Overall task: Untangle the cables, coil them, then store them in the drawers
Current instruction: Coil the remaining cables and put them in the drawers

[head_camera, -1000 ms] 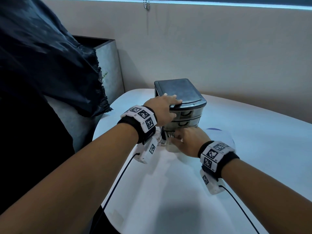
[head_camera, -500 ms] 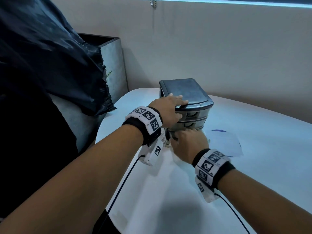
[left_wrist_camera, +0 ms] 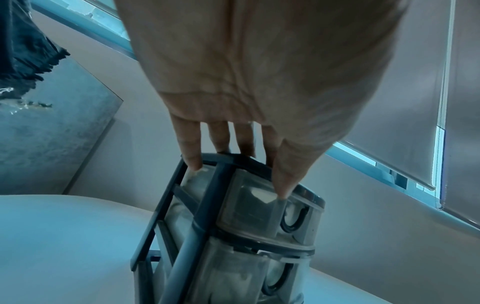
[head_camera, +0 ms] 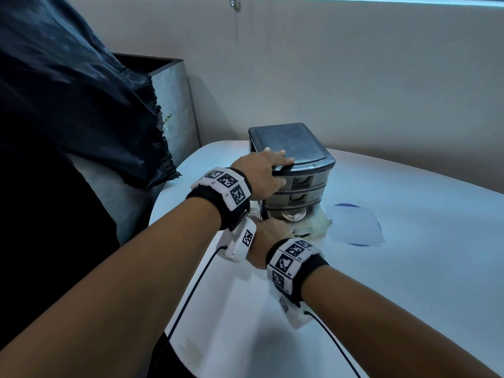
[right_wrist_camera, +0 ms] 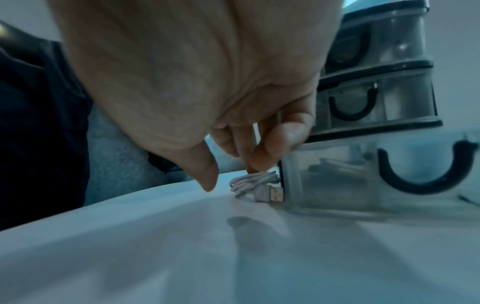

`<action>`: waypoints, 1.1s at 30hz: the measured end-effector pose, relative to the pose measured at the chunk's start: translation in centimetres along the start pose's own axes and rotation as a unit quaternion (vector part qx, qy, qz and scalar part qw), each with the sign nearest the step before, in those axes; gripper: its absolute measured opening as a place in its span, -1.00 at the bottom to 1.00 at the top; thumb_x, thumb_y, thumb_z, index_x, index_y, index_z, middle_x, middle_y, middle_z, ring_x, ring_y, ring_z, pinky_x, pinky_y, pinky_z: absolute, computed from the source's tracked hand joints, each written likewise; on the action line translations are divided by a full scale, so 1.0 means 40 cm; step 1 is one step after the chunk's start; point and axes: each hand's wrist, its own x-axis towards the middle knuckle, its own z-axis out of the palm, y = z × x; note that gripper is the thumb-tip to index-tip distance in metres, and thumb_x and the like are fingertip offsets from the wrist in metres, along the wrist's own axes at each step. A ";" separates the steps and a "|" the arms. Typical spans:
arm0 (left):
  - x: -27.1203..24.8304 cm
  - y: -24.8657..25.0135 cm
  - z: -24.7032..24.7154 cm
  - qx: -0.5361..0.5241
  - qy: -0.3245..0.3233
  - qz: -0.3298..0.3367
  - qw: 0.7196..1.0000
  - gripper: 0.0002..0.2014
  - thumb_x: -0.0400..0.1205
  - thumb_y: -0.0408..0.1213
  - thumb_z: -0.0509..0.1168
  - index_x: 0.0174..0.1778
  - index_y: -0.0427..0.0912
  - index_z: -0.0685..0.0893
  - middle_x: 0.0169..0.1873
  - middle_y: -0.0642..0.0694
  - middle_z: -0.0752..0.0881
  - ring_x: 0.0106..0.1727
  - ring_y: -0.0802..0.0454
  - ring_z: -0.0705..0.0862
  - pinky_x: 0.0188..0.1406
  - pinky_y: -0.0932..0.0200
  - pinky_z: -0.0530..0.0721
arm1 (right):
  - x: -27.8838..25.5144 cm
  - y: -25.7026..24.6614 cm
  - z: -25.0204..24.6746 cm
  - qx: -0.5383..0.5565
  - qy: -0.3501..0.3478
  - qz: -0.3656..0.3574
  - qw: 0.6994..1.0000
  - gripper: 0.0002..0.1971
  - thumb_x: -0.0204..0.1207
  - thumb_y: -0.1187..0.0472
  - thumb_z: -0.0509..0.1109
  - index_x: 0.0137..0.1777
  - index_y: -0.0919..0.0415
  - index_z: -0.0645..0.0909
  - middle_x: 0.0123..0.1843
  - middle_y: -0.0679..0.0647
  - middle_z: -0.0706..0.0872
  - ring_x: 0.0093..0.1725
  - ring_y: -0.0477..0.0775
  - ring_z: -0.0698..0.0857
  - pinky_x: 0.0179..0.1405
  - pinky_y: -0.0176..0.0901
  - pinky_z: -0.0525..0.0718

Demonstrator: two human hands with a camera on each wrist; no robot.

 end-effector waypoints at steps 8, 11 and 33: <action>-0.005 0.004 -0.008 0.010 -0.007 0.003 1.000 -0.44 0.69 -0.17 0.29 0.62 0.27 0.36 0.68 0.23 0.24 0.73 0.13 0.08 0.70 0.02 0.09 | -0.079 -0.005 0.028 -0.026 -0.011 -0.014 1.000 -0.81 0.64 0.09 0.32 0.13 0.18 0.58 0.13 0.10 0.66 0.10 0.21 0.70 -0.16 -0.06 0.51; -0.003 0.007 -0.017 0.023 -0.010 0.005 1.000 -0.44 0.70 -0.17 0.28 0.63 0.24 0.36 0.68 0.21 0.25 0.73 0.10 0.11 0.70 0.01 0.08 | -0.121 0.002 0.056 0.000 0.031 -0.015 0.999 -0.80 0.64 0.09 0.30 0.15 0.16 0.59 0.15 0.11 0.64 0.10 0.21 0.68 -0.18 -0.08 0.48; -0.005 0.014 -0.009 0.013 -0.006 -0.002 1.000 -0.42 0.67 -0.16 0.32 0.62 0.24 0.37 0.68 0.18 0.25 0.73 0.10 0.10 0.71 0.03 0.07 | -0.189 0.170 -0.083 0.206 0.054 -0.005 0.977 -0.86 0.72 0.24 0.18 -0.01 0.23 0.55 -0.09 0.11 0.67 -0.18 0.11 0.59 -0.22 -0.11 0.48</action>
